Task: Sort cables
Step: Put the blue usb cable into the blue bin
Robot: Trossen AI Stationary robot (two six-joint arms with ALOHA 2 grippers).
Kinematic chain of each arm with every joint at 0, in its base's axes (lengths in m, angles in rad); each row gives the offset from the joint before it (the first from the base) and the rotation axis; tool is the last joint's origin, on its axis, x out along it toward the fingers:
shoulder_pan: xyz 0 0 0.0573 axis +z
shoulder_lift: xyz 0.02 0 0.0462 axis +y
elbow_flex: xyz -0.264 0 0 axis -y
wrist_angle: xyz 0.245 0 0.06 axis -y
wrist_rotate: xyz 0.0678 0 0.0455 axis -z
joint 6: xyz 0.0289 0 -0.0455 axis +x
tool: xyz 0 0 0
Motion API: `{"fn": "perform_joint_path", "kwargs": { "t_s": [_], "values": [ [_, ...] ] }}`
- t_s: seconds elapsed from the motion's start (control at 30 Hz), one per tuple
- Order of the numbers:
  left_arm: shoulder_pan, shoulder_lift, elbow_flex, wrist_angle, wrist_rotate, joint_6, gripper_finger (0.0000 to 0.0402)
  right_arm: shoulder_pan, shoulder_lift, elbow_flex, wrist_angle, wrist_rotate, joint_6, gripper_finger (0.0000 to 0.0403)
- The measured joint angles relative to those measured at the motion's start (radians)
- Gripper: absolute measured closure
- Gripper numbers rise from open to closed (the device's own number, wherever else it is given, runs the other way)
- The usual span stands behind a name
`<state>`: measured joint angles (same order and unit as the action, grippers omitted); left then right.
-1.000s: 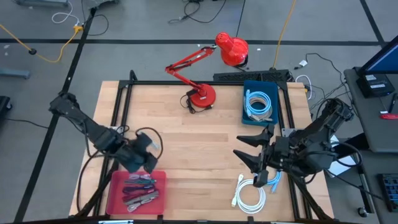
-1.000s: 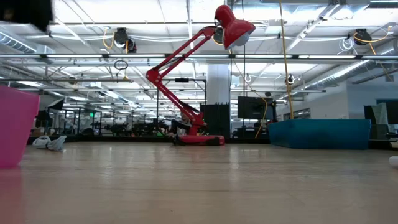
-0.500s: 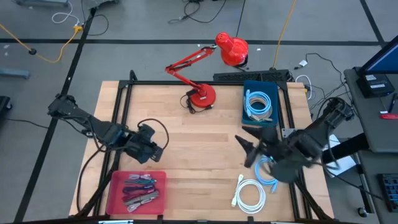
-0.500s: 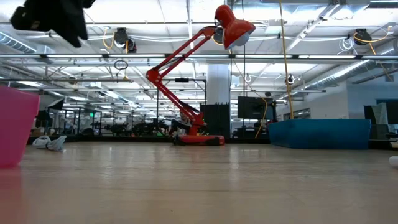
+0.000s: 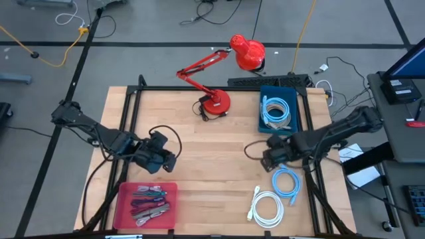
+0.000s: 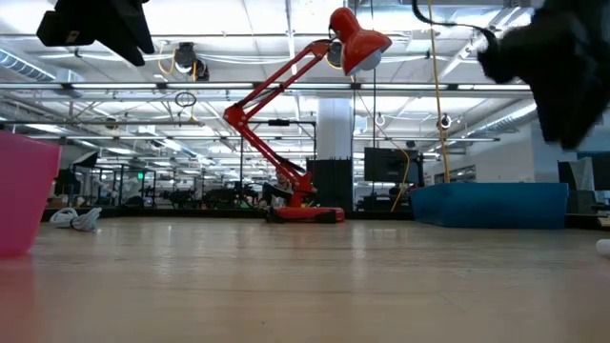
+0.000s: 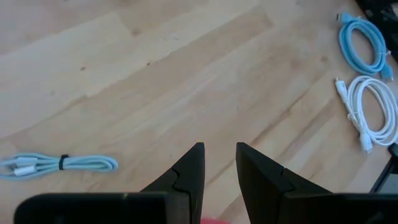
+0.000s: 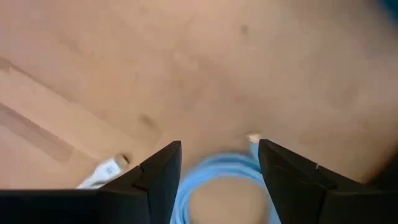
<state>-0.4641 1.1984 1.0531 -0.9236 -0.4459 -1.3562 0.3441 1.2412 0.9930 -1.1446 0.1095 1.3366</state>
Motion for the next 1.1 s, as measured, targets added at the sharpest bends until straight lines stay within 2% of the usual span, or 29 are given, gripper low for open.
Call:
{"fn": "perform_joint_path", "kwargs": {
  "t_s": [0.17, 0.27, 0.43, 0.6, 1.0, 1.1],
  "values": [
    [-0.010, 0.000, -0.003, 0.007, -0.033, 0.000, 0.0309, 0.113, 0.005, -0.196, 0.174, -0.114, 0.191, 0.0197],
    [-0.011, 0.001, -0.017, 0.016, -0.029, -0.003, 0.0309, 0.185, 0.002, -0.271, 0.300, -0.138, 0.329, 0.0197],
    [-0.016, 0.001, -0.031, 0.018, -0.028, -0.004, 0.0309, 0.277, 0.007, -0.297, 0.437, -0.104, 0.475, 0.0197],
    [-0.016, 0.001, -0.032, 0.018, -0.039, -0.002, 0.0309, 0.334, 0.023, -0.298, 0.465, -0.051, 0.590, 0.0197],
    [-0.016, 0.001, -0.032, 0.065, -0.054, 0.065, 0.0309, 0.355, 0.251, -0.293, 0.548, -0.014, 0.599, 0.0198],
    [-0.016, 0.001, -0.032, 0.065, -0.054, 0.067, 0.0309, 0.354, 0.278, -0.293, 0.533, -0.037, 0.612, 0.0211]
  ]
}}
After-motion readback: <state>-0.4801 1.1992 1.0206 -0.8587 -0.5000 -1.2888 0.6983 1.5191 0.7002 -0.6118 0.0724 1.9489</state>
